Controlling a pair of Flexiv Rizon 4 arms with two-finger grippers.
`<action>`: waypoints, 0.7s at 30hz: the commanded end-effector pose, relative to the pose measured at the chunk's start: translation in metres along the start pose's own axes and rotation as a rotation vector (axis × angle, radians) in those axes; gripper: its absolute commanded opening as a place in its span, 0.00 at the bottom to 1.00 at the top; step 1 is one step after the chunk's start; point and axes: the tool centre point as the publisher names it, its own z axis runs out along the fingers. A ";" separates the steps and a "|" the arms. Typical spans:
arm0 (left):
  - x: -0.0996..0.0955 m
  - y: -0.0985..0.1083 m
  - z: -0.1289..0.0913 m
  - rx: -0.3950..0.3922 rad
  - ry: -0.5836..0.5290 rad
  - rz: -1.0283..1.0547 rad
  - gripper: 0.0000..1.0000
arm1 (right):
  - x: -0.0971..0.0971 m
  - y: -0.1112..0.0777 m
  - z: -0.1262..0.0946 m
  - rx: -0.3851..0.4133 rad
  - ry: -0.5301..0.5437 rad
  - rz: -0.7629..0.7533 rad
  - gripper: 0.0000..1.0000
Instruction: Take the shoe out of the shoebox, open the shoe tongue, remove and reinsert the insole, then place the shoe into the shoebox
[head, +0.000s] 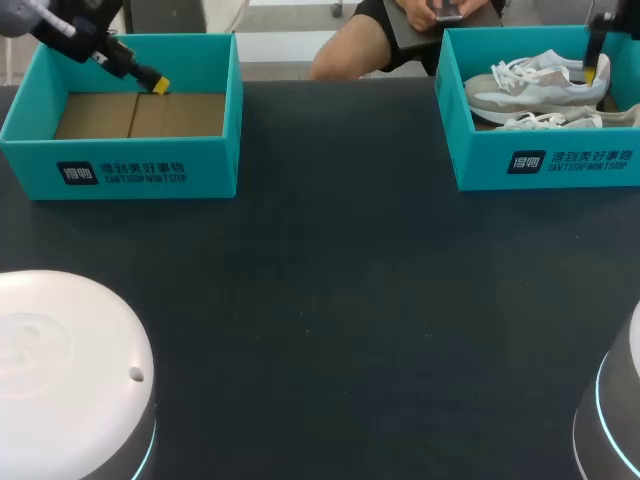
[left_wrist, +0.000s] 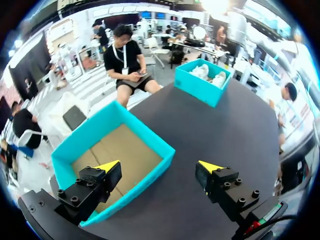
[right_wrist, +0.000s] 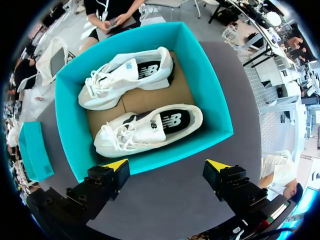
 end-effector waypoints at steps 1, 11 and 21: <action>0.006 -0.001 -0.002 -0.086 -0.245 -0.498 1.00 | 0.001 -0.012 0.001 -0.022 -0.020 -0.007 1.00; -0.005 0.011 0.002 -0.241 -0.311 -0.598 1.00 | -0.006 -0.029 0.006 0.007 -0.036 -0.006 1.00; -0.013 0.037 0.014 -0.480 -0.303 -0.781 1.00 | -0.011 -0.037 0.008 -0.025 -0.020 -0.029 1.00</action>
